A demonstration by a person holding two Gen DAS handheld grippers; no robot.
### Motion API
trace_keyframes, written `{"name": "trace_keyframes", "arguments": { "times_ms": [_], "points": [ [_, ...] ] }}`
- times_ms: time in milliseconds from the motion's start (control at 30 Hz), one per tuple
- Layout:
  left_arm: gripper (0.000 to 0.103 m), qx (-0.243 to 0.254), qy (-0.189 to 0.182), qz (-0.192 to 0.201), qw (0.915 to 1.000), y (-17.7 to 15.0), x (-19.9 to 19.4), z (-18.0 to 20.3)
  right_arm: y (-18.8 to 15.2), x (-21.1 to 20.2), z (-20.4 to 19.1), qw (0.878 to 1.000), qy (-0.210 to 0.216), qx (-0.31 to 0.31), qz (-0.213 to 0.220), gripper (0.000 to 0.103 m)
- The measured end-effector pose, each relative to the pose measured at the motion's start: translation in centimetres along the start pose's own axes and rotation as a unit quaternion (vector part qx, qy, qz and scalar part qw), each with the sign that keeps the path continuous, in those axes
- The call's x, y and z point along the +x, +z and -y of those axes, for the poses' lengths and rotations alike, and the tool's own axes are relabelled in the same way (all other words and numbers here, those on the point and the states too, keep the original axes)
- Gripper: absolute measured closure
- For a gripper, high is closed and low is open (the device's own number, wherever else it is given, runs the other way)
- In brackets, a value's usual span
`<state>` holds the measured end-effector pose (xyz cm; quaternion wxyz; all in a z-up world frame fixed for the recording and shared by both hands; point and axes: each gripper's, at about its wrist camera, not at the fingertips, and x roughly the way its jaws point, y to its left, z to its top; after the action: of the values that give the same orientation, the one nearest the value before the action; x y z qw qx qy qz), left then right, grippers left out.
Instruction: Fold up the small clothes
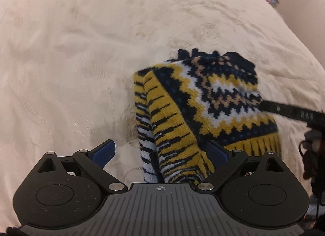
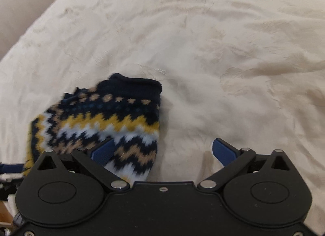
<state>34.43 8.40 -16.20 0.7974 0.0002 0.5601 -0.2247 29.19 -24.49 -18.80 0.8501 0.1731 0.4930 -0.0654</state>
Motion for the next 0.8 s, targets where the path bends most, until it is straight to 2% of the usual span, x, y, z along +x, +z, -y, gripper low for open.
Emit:
{"name": "trace_keyframes", "arguments": {
  "times_ms": [100, 300, 400, 500, 633, 800],
  "points": [
    [0.005, 0.021, -0.003, -0.003, 0.9998, -0.1, -0.3, -0.1, -2.4, -1.9, -0.6, 1.000, -0.010, -0.002, 0.005, 0.000],
    [0.005, 0.038, -0.009, -0.005, 0.9992, -0.9, -0.3, -0.4, -6.3, -2.9, -2.1, 0.999, -0.015, -0.024, -0.019, 0.000],
    [0.005, 0.046, -0.008, 0.000, 0.9989, -1.3, -0.7, -0.3, -7.9, -3.7, -2.1, 1.000, -0.014, -0.004, -0.023, 0.000],
    [0.000, 0.044, 0.002, 0.013, 0.9990, -1.8, -1.6, -0.1, -8.6, -4.3, -2.0, 1.000, -0.006, 0.002, -0.024, 0.000],
    [0.000, 0.048, 0.028, 0.038, 0.9977, -2.9, -2.9, 1.1, -9.4, -5.4, -2.5, 0.999, 0.020, -0.036, -0.031, 0.000],
    [0.000, 0.056, 0.057, 0.022, 0.9966, -5.6, -2.5, 3.1, -10.4, -6.8, -3.3, 0.995, 0.051, -0.083, -0.028, 0.000]
  ]
}}
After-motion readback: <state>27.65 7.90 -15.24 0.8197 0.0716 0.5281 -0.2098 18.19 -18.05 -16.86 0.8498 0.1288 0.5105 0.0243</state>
